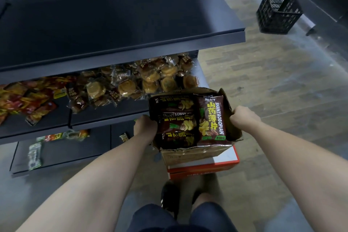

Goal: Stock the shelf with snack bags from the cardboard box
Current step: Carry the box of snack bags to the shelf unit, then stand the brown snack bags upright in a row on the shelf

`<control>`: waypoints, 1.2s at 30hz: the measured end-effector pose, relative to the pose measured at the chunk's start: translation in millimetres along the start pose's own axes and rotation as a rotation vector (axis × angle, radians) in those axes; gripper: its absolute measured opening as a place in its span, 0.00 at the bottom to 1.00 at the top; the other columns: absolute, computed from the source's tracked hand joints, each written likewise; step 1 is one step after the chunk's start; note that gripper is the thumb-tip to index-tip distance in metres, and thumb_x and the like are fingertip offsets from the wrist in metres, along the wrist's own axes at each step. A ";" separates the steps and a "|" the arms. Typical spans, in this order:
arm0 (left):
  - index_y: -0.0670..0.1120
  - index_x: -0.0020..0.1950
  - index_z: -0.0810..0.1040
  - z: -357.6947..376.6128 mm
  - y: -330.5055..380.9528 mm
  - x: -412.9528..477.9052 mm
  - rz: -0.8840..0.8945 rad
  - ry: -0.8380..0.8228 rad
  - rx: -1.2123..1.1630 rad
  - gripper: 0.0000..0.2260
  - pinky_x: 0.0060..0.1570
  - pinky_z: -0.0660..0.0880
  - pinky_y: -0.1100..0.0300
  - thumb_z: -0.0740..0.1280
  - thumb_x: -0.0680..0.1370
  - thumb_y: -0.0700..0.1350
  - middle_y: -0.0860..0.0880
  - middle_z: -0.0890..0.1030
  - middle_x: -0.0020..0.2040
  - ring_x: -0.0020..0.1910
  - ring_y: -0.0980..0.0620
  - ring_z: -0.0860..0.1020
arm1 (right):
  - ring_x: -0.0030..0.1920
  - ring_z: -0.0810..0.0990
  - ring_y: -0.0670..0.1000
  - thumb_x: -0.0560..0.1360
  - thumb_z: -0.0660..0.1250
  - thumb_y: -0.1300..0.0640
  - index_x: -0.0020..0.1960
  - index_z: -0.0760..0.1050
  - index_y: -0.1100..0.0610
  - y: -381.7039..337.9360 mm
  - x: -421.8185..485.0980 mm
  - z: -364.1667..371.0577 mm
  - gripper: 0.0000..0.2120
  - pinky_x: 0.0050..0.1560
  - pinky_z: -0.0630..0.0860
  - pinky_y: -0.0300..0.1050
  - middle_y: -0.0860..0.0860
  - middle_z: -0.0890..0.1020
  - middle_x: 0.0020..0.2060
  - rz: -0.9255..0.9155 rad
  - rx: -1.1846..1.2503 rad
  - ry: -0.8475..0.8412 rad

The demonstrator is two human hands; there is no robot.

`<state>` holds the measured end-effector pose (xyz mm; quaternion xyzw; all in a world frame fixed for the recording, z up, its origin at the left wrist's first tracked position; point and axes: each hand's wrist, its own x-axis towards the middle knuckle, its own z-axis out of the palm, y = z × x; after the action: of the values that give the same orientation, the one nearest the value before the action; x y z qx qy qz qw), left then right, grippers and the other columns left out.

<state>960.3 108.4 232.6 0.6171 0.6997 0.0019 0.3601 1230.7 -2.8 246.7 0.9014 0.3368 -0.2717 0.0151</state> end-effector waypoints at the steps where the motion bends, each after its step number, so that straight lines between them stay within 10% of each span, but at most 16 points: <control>1: 0.35 0.54 0.76 1.7 2.0 0.1 -0.011 0.001 0.000 0.11 0.46 0.77 0.50 0.57 0.78 0.37 0.37 0.80 0.50 0.49 0.38 0.78 | 0.45 0.79 0.59 0.72 0.59 0.59 0.44 0.74 0.59 1.0 3.3 0.8 0.06 0.46 0.75 0.46 0.56 0.78 0.43 -0.002 0.000 -0.008; 28: 0.35 0.51 0.77 72.0 36.5 -1.8 -0.300 0.044 -0.119 0.11 0.38 0.69 0.57 0.57 0.76 0.36 0.41 0.76 0.41 0.40 0.43 0.75 | 0.46 0.80 0.60 0.72 0.57 0.62 0.44 0.72 0.60 31.6 87.0 5.9 0.05 0.47 0.78 0.50 0.58 0.80 0.44 -0.188 -0.081 -0.202; 36: 0.38 0.61 0.73 78.8 43.0 -0.1 -0.335 -0.010 -0.032 0.14 0.49 0.72 0.52 0.57 0.78 0.40 0.39 0.78 0.55 0.53 0.39 0.77 | 0.37 0.80 0.57 0.74 0.56 0.63 0.48 0.73 0.62 30.9 93.9 2.7 0.08 0.37 0.78 0.46 0.58 0.79 0.42 -0.154 -0.041 -0.305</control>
<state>1037.3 83.8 193.5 0.4860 0.7909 -0.0499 0.3685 1307.2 28.9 192.6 0.8209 0.4041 -0.3986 0.0636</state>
